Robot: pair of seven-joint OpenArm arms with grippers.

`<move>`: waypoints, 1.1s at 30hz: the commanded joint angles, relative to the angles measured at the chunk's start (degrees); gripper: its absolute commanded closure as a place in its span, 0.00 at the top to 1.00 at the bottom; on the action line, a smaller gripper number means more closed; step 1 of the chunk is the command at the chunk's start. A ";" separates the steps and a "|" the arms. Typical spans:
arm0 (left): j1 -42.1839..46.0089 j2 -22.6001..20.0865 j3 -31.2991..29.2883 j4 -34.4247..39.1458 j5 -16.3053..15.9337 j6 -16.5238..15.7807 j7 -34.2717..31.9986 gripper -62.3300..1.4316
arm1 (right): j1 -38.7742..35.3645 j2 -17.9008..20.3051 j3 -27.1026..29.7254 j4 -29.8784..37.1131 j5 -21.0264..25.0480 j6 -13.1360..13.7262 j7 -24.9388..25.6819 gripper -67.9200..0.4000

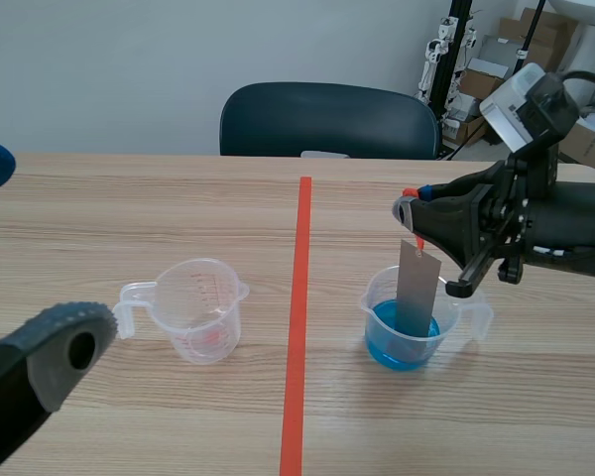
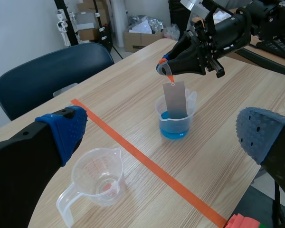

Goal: Do the redox reaction experiment. raise the plate out of the solution

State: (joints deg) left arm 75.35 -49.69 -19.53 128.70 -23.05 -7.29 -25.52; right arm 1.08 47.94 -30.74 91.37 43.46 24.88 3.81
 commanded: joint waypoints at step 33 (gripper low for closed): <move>0.09 0.42 0.00 1.01 -0.55 0.07 -0.81 1.00 | 0.50 0.31 0.68 0.55 0.26 0.04 1.11 0.01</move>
State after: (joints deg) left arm 75.35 -49.69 -19.53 128.70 -23.05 -7.29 -25.52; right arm 1.08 47.94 -30.74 91.37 43.46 24.88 4.03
